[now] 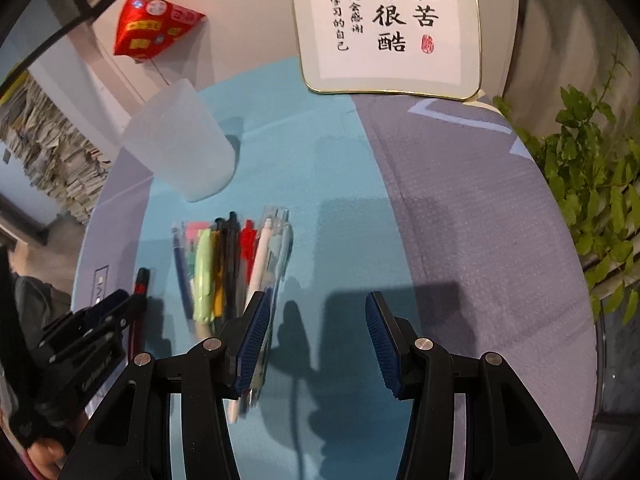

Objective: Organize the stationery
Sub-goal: 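Close the right gripper on a clear pen while the left gripper holds the knife, then lift the clear pen with the right gripper over the frosted cup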

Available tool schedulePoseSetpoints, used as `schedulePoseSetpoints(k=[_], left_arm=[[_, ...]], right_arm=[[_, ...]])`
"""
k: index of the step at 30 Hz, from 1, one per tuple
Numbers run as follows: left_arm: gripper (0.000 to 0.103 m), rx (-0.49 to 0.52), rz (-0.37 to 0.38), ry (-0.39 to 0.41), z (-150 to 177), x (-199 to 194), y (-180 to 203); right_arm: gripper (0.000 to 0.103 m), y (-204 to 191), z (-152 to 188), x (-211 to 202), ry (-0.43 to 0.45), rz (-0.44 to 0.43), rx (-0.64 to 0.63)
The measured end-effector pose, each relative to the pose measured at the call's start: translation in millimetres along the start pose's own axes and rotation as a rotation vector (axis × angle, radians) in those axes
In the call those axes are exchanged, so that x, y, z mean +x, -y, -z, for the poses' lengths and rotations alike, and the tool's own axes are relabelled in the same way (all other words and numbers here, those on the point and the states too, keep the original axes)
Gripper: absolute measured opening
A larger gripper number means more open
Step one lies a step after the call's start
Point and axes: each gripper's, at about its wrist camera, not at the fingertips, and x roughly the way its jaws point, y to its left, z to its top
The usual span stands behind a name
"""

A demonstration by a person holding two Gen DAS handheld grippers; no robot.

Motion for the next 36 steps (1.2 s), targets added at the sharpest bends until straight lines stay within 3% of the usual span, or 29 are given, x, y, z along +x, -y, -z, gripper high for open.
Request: schedulePoseSetpoints(k=[5,8,16,19,22,27,28,30,33,36], left_arm=[[0.022,0.019,0.004,0.007,0.1,2.2,1.5],[0.012,0.041,0.011,0.018,1.2,1.2,2.5],[0.012,0.055,0.001,0.032,8.1,-2.5,1.9],[0.012,0.054,0.006,0.032,9.9,-4.1,1.5],[0.012,0.059,0.002,0.037,8.8,-3.9,3.3],[0.012,0.089,-0.025,0.049,6.3,-0.7,10.1],[0.012,0.096,-0.030,0.054,6.1,-0.4,11.7],[0.012,0.108,-0.039,0.059,5.8,-0.9,12.9],[0.012,0.093,-0.008,0.078,6.4,-12.1,8.4],[0.012,0.085,0.028,0.144,4.8,-37.6,4.2]], right_arm=[[0.051,-2.4,-16.1,15.9,-0.031,0.025,0.011],[0.051,-9.7,-23.7,27.0,-0.047,0.047,-0.005],[0.051,-39.3,-28.8,40.0,-0.055,0.084,-0.096],[0.040,-41.7,-28.0,40.6,-0.044,0.121,-0.106],[0.027,-34.6,-34.1,40.6,-0.057,0.094,-0.070],[0.025,-55.8,-44.0,49.5,-0.063,0.172,-0.169],[0.018,-62.5,-43.6,50.8,-0.058,0.182,-0.198],[0.018,-67.0,-44.1,51.9,-0.058,0.174,-0.201],[0.017,-58.2,-43.3,43.1,-0.063,0.082,-0.143],[0.017,-51.7,-41.8,12.5,0.018,0.040,-0.124]])
